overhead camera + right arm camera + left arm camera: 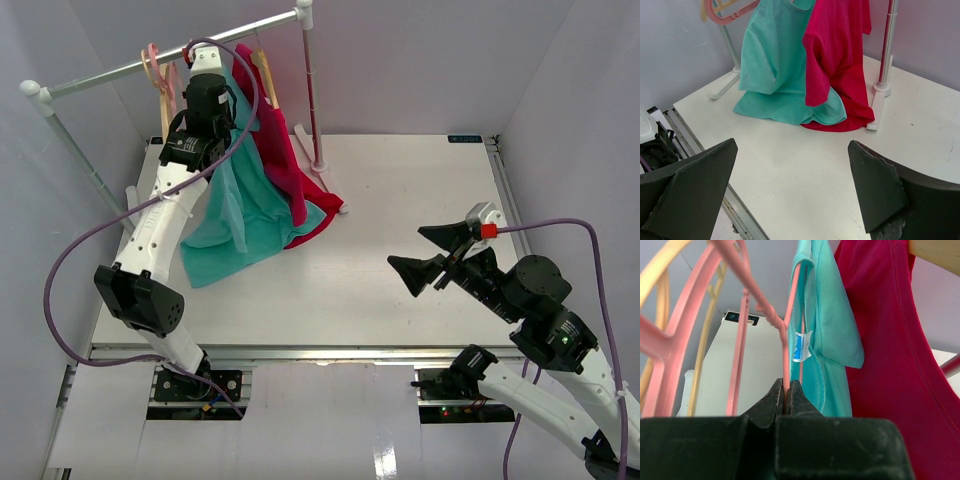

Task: Place the t-shirt on the hanger
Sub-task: Place the hanger at the clothesline.

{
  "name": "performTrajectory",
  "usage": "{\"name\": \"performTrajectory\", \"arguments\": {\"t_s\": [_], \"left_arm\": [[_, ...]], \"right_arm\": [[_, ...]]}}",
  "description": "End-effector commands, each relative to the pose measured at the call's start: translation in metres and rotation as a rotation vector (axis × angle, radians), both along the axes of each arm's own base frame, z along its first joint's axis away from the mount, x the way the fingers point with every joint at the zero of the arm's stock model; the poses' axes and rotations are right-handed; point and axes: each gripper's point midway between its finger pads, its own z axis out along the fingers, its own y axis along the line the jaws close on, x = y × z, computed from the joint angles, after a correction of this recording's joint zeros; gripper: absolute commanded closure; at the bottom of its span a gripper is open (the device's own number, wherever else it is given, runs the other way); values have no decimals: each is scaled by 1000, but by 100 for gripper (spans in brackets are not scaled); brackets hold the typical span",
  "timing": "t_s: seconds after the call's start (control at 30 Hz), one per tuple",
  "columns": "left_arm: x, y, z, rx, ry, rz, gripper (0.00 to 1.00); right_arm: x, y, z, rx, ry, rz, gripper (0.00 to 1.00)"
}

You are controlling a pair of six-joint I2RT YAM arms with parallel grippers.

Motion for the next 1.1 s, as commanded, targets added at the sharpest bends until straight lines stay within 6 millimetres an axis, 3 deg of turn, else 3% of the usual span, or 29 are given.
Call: {"name": "performTrajectory", "arguments": {"t_s": [0.0,0.47,0.6,0.87,1.07], "left_arm": [[-18,18,14,-1,-30,21,100],[-37,27,35,-19,-100,27,100],[-43,36,40,-68,-132,102,100],[-32,23,24,-171,-131,75,100],[-8,11,-5,-168,-86,48,100]], "right_arm": [[-5,-7,16,78,-28,-11,2],[-13,-10,18,96,-39,11,2],[-11,-10,23,97,-39,2,2],[-1,-11,33,82,-8,-45,2],[2,-18,51,103,-24,-84,2]]}}
